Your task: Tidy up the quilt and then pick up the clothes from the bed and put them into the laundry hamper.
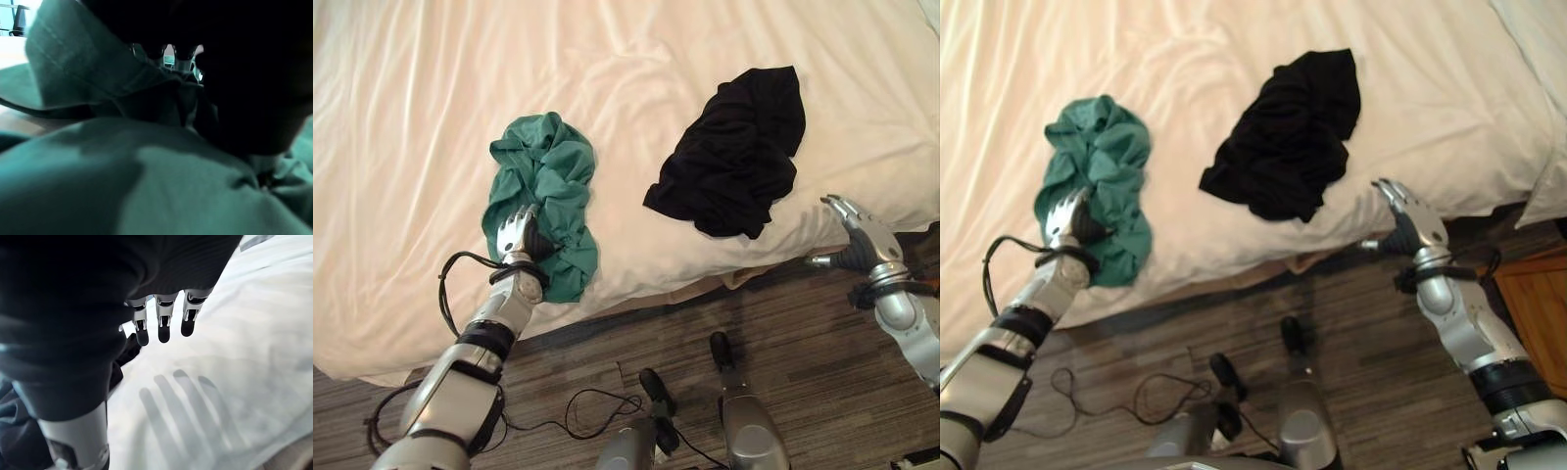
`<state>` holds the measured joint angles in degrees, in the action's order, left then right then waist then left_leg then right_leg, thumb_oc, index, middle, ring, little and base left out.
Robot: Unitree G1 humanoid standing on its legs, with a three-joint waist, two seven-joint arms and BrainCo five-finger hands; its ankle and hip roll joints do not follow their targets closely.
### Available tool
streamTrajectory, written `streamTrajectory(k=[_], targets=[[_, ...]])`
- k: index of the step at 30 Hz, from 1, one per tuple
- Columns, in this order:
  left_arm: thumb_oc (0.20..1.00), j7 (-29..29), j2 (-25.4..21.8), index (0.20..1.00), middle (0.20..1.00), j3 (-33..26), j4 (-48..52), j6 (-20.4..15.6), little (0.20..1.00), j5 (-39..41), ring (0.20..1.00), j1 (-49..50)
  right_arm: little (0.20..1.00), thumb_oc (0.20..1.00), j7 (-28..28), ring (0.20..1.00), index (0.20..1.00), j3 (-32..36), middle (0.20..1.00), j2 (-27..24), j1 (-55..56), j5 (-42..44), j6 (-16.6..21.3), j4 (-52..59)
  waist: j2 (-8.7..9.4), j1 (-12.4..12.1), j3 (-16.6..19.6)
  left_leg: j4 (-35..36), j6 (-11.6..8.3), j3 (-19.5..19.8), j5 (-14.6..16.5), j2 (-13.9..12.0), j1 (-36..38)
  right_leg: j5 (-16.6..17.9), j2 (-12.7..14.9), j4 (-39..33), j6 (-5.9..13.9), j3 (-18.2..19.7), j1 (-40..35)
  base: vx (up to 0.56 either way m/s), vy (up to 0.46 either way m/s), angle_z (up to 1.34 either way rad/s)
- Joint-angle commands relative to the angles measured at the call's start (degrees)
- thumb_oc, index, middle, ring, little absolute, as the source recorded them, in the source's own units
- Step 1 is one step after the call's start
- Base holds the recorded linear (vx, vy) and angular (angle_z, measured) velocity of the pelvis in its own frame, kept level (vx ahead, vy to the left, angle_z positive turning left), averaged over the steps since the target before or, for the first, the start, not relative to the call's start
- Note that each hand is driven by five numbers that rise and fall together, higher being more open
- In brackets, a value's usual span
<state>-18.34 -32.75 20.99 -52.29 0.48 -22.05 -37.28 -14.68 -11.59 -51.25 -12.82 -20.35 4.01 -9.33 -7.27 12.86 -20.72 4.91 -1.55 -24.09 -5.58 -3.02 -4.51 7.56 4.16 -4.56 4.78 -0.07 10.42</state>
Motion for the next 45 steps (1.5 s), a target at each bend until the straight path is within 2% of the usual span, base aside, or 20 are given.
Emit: streamTrajectory(k=[1, 6, 8, 9, 12, 15, 17, 19, 20, 21, 24, 26, 27, 28, 33, 34, 39, 43, 45], targets=[[0.2, 3.7, 1.4, 0.2, 0.2, 0.1, -10.4, 2.9, 0.2, -5.1, 0.2, 1.6, 1.0, 1.0, -1.2, 1.0, 1.0, 4.1, 1.0, -1.2, -0.3, -2.1, 2.2, 5.3, 3.24, 0.4, 1.8, 0.1, -7.19, 1.2, 2.8, -6.0, 1.7, -4.6, 3.6, 0.7, 6.1, -1.8, -0.1, 0.02, -0.035, -0.04], [0.2, 4.7, 5.3, 0.2, 0.2, -2.1, -12.9, 2.8, 0.2, -4.7, 0.2, 10.4, 1.0, 1.0, -1.2, 1.0, 1.0, 3.8, 1.0, -4.0, -2.1, -4.1, 2.3, 6.7, 3.15, -1.0, 2.5, 0.1, -7.36, 1.4, 2.7, -6.5, 2.7, -5.0, 3.3, 1.1, 5.26, -2.5, -1.1, 0.02, -0.036, -0.01], [0.2, 4.2, 6.9, 0.2, 0.2, -3.0, -11.5, 1.7, 0.2, -2.7, 0.2, 16.3, 1.0, 1.0, -1.4, 1.0, 1.0, 2.6, 1.0, -5.9, -5.6, -5.5, 1.4, 5.4, 3.11, -2.6, 2.8, 0.1, -7.51, 2.0, 2.8, -6.7, 3.6, -5.6, 3.3, 1.3, 4.8, -3.1, -2.4, 0.02, -0.063, 0.18], [0.2, 4.2, 6.9, 0.2, 0.2, -3.1, -11.5, 1.7, 0.2, -2.7, 0.2, 16.3, 1.0, 1.0, -1.4, 1.0, 1.0, 2.4, 1.0, -5.9, -5.8, -5.5, 1.4, 5.3, 3.11, -2.6, 2.8, 0.1, -7.51, 2.0, 2.6, -6.8, 3.4, -5.4, 3.2, 1.3, 4.71, -3.1, -2.2, 0.01, -0.077, 0.19], [0.2, 3.9, 9.0, 0.2, 0.2, -2.4, -6.4, -1.2, 0.2, 0.6, 0.2, 23.0, 1.0, 1.0, -1.6, 1.0, 1.0, -1.9, 1.0, -7.9, -11.4, -9.5, -1.2, -1.2, 2.73, -4.3, 2.8, 0.1, -7.77, 2.8, 2.4, -6.9, 4.1, -6.0, 3.1, 1.3, 4.19, -4.3, -3.6, 0.0, -0.045, 0.22], [0.2, 4.5, 9.9, 0.2, 0.2, 0.0, -3.3, -3.1, 0.2, 0.3, 0.2, 26.7, 1.0, 1.0, -1.5, 1.0, 1.0, -4.7, 1.0, -7.8, -15.5, -9.6, -1.8, -6.3, 2.26, -5.3, 2.9, 0.1, -7.9, 3.3, 2.2, -6.7, 4.1, -6.1, 3.2, 1.2, 4.1, -5.0, -4.1, 0.01, -0.03, 0.25], [0.2, 4.7, 10.6, 0.2, 0.2, 0.6, -1.5, -3.9, 0.2, 1.2, 0.2, 28.7, 1.0, 1.0, -1.5, 1.0, 1.0, -7.1, 1.0, -7.3, -18.7, -9.2, -2.2, -10.2, 2.04, -5.8, 2.9, 0.1, -8.0, 3.7, 2.0, -6.7, 4.0, -6.1, 3.3, 1.0, 4.08, -5.5, -4.4, 0.0, -0.029, 0.23], [0.2, 4.5, 11.5, 0.2, 0.2, 0.9, 3.0, -5.9, 0.2, 6.5, 0.2, 33.2, 1.0, 1.0, -0.7, 1.0, 1.0, -14.6, 1.0, -5.4, -28.1, -8.2, -3.2, -22.3, 1.51, -8.3, 2.9, 0.1, -8.3, 5.2, 1.5, -6.5, 3.4, -6.2, 3.5, 0.5, 4.03, -6.8, -4.8, -0.02, -0.059, 0.29], [0.2, 4.6, 11.5, 0.2, 0.2, 0.7, 3.1, -5.8, 0.2, 6.5, 0.2, 33.3, 1.0, 1.0, -0.8, 1.0, 1.0, -15.0, 1.0, -5.3, -28.5, -8.1, -3.1, -22.6, 1.46, -8.1, 2.9, 0.1, -8.31, 5.2, 1.5, -6.5, 3.3, -6.2, 3.5, 0.5, 4.03, -6.8, -4.8, -0.02, -0.058, 0.41], [0.2, 4.0, 12.1, 0.2, 0.2, 0.4, 3.1, -6.5, 0.2, 8.7, 0.2, 34.0, 1.0, 1.0, -0.4, 1.0, 1.0, -17.8, 1.0, -3.9, -32.6, -7.6, -3.8, -29.1, 1.21, -9.2, 2.9, 0.1, -8.54, 6.0, 1.1, -6.3, 2.8, -6.2, 3.6, 0.3, 3.94, -7.5, -4.9, 0.0, -0.029, 0.46], [0.2, 3.6, 12.1, 0.2, 0.2, 1.2, 3.6, -7.0, 0.2, 9.3, 0.2, 33.7, 1.0, 1.0, 0.2, 1.0, 1.0, -20.2, 1.0, -1.8, -36.1, -6.1, -4.0, -35.7, 0.74, -10.1, 2.9, 0.1, -8.81, 7.0, 0.6, -6.1, 2.1, -6.4, 3.7, 0.1, 3.8, -8.5, -5.1, -0.01, -0.034, 0.38], [0.2, 4.0, 11.6, 0.2, 0.2, 3.6, 4.0, -7.5, 0.2, 8.7, 0.2, 31.5, 1.0, 1.0, 1.6, 1.0, 1.0, -22.9, 1.0, 1.8, -41.3, -3.3, -4.6, -49.2, -0.05, -11.2, 3.1, 0.1, -9.16, 8.4, -0.1, -5.8, 1.1, -6.6, 3.8, -0.1, 3.69, -9.8, -5.5, -0.02, -0.051, 0.45], [0.2, 4.0, 11.6, 0.2, 0.2, 3.5, 3.9, -7.5, 0.2, 8.7, 0.2, 31.4, 1.0, 1.0, 1.5, 1.0, 1.0, -23.1, 1.0, 1.9, -41.6, -3.2, -4.5, -49.5, -0.08, -11.1, 3.0, 0.1, -9.17, 8.4, -0.1, -5.8, 1.0, -6.6, 3.8, -0.1, 3.69, -9.9, -5.4, -0.02, -0.035, 0.41], [0.2, 4.4, 11.2, 0.2, 0.2, 5.1, 4.3, -7.5, 0.2, 8.3, 0.2, 30.5, 1.0, 1.0, 2.4, 1.0, 1.0, -23.3, 1.0, 3.5, -44.0, -1.8, -5.0, -55.5, -0.54, -11.6, 3.1, 0.1, -9.35, 8.9, -0.3, -5.6, 0.7, -6.6, 3.8, -0.1, 3.64, -10.3, -5.5, -0.01, -0.004, 0.32], [0.2, 4.8, 12.1, 0.2, 0.2, 5.7, 4.9, -7.5, 0.2, 10.0, 0.2, 29.6, 1.0, 1.0, 2.4, 1.0, 1.0, -21.0, 1.0, 6.5, -44.0, 1.9, -5.2, -59.6, -1.43, -12.2, 3.0, 0.1, -9.47, 9.7, -0.7, -5.5, 0.3, -6.6, 3.9, -0.2, 3.63, -11.2, -5.8, -0.02, 0.013, 0.13], [0.2, 5.0, 12.1, 0.2, 0.2, 5.8, 4.9, -7.5, 0.2, 9.8, 0.2, 29.8, 0.2, 0.2, 2.6, 0.2, 0.2, -20.5, 0.2, 7.2, -43.6, 2.9, -5.0, -59.0, -1.4, -12.2, 3.0, 0.1, -9.47, 9.7, -0.6, -5.5, 0.3, -6.6, 3.9, -0.3, 3.61, -11.3, -5.9, 0.0, 0.0, 0.0], [0.2, 6.4, 12.3, 0.2, 0.2, 5.9, 4.7, -7.3, 0.2, 8.7, 0.2, 30.3, 0.2, 0.2, 3.2, 0.2, 0.2, -16.4, 0.2, 8.8, -38.6, 8.2, -3.9, -55.4, -0.82, -12.0, 3.4, 0.1, -9.1, 9.1, 0.1, -5.6, 1.2, -6.8, 3.8, -0.4, 3.65, -10.7, -6.7, 0.0, 0.033, -0.01], [0.2, 7.5, 11.8, 0.2, 0.2, 3.2, 6.2, -6.6, 0.2, 8.6, 0.2, 31.8, 0.2, 0.2, 1.8, 0.2, 0.2, -4.3, 0.2, 12.0, -23.6, 20.1, -2.1, -46.0, 0.92, -10.7, 4.0, 0.1, -7.77, 7.6, 2.2, -5.5, 3.8, -6.9, 4.1, -0.4, 4.1, -9.4, -8.2, 0.04, 0.073, -0.01], [0.2, 7.7, 10.9, 0.2, 0.2, 1.2, 7.6, -6.4, 0.2, 8.4, 0.2, 33.1, 0.2, 0.2, 0.9, 0.2, 0.2, 0.8, 0.2, 12.9, -16.1, 23.1, -0.7, -37.4, 2.01, -9.9, 4.6, 0.1, -7.05, 6.9, 3.3, -5.3, 4.8, -6.7, 4.2, -0.4, 4.4, -8.5, -8.3, 0.06, 0.077, -0.17]])
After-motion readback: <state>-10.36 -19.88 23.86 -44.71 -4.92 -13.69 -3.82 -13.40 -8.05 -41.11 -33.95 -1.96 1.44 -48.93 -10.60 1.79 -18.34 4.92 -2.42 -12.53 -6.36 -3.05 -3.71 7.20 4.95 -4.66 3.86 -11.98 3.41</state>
